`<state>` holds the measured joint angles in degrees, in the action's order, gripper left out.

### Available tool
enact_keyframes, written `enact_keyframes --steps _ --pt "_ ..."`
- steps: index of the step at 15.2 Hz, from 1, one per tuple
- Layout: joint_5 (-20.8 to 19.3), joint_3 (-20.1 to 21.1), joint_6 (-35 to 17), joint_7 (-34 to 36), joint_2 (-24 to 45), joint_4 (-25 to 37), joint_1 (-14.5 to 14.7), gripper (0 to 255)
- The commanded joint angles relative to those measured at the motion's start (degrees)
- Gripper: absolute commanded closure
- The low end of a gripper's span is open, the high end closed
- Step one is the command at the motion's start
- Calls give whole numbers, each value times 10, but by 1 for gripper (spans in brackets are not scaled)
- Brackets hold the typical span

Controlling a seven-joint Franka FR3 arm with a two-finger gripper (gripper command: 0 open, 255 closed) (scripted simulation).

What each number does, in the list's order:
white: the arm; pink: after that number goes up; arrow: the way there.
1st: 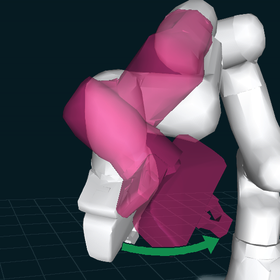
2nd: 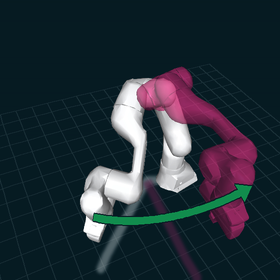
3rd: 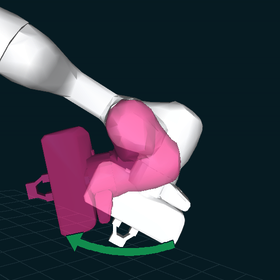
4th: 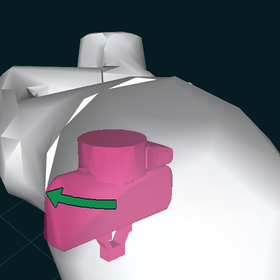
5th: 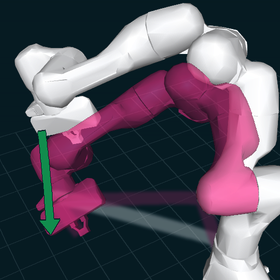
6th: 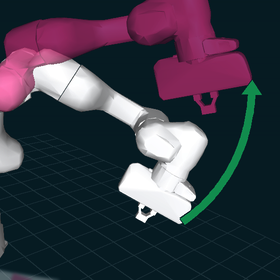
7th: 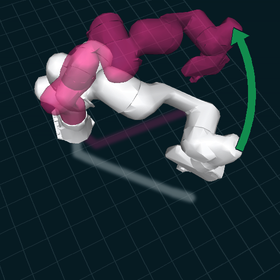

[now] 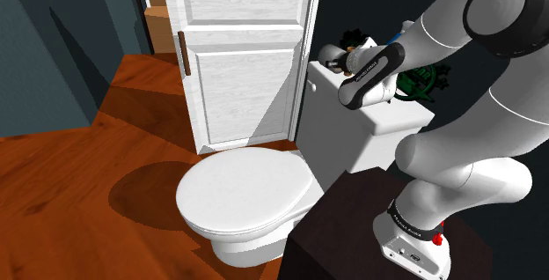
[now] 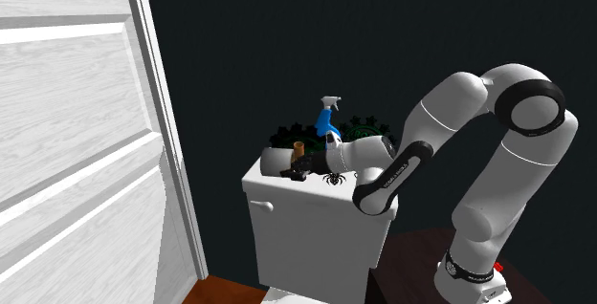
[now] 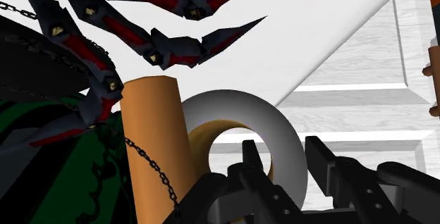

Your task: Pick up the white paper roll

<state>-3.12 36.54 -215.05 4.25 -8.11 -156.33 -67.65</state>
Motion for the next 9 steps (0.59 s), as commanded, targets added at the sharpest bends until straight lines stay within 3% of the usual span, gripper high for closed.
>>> enact_keyframes --steps 1,3,9 --pt "0 0 0 0 0 -1 0 255" --pt "-2 -1 3 2 -1 0 0 255" --pt "-85 -60 59 82 -56 12 31 255"
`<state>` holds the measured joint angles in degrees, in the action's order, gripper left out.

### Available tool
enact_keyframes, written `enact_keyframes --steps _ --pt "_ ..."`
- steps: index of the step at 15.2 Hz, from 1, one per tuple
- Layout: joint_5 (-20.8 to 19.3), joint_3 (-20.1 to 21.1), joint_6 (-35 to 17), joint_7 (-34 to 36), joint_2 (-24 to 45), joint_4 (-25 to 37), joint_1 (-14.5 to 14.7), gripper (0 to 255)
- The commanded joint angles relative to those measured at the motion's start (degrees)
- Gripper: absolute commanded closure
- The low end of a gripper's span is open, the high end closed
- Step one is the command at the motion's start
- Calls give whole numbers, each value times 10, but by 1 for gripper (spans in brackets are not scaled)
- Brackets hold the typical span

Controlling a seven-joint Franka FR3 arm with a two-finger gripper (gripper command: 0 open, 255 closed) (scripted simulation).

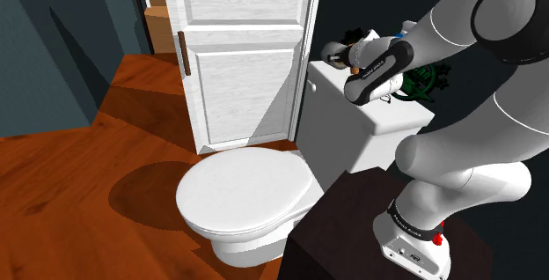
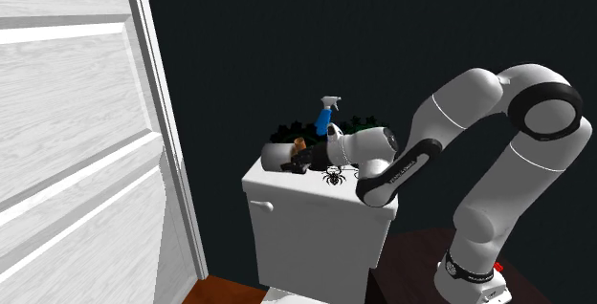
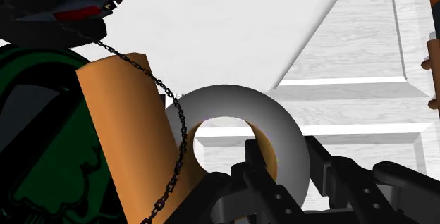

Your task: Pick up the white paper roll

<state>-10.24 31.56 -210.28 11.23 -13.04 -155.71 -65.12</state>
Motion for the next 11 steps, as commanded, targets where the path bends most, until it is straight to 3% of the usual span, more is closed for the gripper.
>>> enact_keyframes --steps 1,9,11 --pt "-27 -22 20 25 -15 8 14 255" --pt "-130 -134 95 106 -61 37 100 255" --pt "-130 -137 96 106 -61 38 103 255"
